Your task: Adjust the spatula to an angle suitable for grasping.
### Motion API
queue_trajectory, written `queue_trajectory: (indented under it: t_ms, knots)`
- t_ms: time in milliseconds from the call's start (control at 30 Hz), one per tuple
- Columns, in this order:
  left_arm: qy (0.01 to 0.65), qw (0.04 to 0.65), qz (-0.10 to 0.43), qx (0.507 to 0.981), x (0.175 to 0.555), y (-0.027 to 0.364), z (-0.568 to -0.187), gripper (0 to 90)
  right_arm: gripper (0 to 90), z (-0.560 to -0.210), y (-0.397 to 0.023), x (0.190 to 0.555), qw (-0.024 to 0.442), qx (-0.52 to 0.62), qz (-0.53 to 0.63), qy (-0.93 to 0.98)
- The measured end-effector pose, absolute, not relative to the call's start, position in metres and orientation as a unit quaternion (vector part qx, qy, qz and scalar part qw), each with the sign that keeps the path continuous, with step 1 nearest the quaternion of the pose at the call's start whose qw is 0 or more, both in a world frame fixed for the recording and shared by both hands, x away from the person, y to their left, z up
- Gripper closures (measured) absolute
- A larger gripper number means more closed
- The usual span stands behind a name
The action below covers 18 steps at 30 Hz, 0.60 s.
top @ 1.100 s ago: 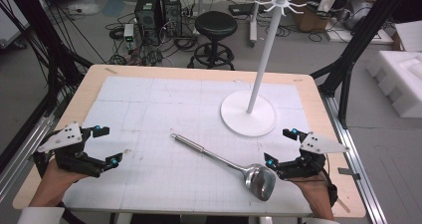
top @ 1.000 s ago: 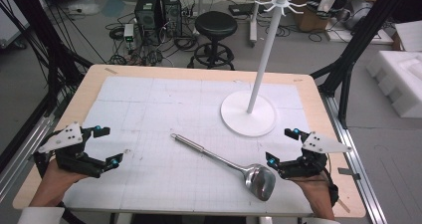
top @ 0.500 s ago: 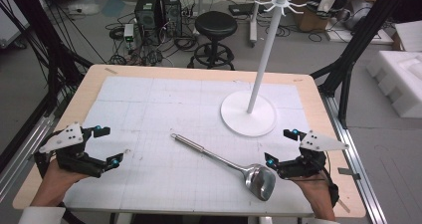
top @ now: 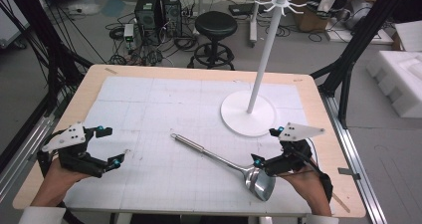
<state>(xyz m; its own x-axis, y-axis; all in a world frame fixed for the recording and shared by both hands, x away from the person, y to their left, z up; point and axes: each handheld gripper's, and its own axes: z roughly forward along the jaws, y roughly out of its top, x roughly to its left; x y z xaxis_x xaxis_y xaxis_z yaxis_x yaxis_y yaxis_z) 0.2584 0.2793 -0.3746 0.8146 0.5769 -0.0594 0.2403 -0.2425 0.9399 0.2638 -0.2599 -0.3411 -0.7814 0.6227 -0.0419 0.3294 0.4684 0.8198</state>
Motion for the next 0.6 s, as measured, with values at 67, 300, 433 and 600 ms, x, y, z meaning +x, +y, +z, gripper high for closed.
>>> queue_trajectory:
  t_ms: [67,300,433,600]
  knots:
    - [0.263,0.559,0.152,0.772,0.258,0.28,-0.374,1.7,0.4,-0.336,-0.251,0.269,0.16,0.277,0.417,0.851]
    - [0.261,0.566,0.151,0.767,0.257,0.282,-0.372,1.7,0.4,-0.325,-0.217,0.285,0.127,0.253,0.376,0.882]
    - [0.258,0.565,0.15,0.77,0.256,0.281,-0.372,1.7,0.5,-0.328,-0.202,0.295,0.116,0.251,0.347,0.896]
    - [0.259,0.563,0.15,0.77,0.256,0.28,-0.371,1.7,0.4,-0.334,-0.191,0.302,0.104,0.247,0.322,0.908]
